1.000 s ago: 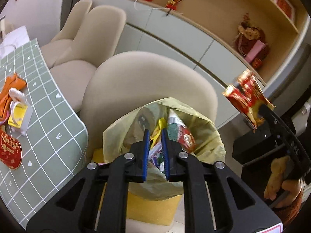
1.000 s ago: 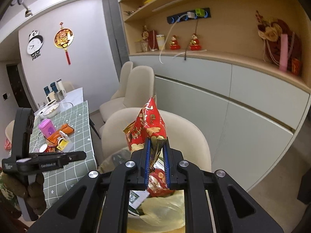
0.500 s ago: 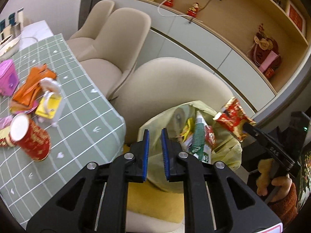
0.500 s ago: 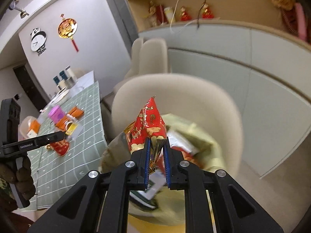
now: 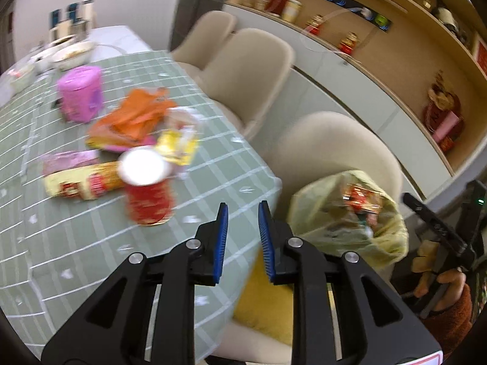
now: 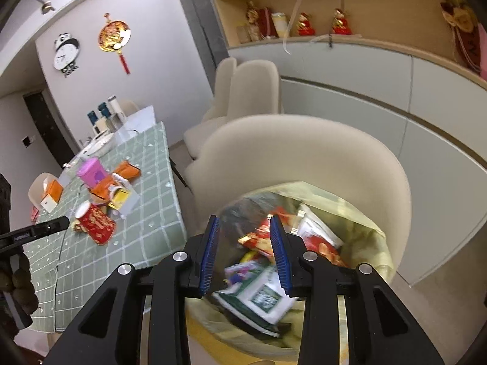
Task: Collect trash
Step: 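Open both grippers over the trash bag to drop the items, then grasp the black strip wrappers beside the pink box with the left gripper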
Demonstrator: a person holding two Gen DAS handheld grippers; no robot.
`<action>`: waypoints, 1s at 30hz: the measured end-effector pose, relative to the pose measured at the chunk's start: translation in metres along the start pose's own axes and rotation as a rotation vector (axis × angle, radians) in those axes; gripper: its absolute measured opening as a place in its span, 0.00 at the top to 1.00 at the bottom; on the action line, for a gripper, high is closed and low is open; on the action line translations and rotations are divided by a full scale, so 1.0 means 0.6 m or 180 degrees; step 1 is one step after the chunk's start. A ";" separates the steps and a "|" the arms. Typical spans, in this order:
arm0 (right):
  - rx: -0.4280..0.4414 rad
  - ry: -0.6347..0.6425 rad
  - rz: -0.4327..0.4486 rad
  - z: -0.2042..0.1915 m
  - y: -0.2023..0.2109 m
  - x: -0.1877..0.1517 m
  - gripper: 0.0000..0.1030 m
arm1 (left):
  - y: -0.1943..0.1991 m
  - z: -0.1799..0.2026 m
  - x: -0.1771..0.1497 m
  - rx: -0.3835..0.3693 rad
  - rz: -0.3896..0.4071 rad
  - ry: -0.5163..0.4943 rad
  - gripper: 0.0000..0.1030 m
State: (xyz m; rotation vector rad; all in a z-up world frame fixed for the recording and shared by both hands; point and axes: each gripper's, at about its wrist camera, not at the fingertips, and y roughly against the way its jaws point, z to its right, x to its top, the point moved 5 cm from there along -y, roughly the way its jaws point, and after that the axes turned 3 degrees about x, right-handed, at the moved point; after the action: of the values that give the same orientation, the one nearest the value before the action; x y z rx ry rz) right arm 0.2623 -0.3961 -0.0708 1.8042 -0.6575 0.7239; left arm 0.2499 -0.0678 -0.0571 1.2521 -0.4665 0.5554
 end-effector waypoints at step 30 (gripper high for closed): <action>0.0212 0.0598 -0.0137 -0.462 -0.138 0.011 0.50 | -0.012 -0.498 0.161 0.0135 0.0323 -0.0652 0.46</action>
State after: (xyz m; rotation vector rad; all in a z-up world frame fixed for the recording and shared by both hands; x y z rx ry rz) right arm 0.2795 -0.1089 -0.0385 1.7788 -0.4738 0.8829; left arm 0.3386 0.2326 -0.0788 1.3377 -0.6962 0.5270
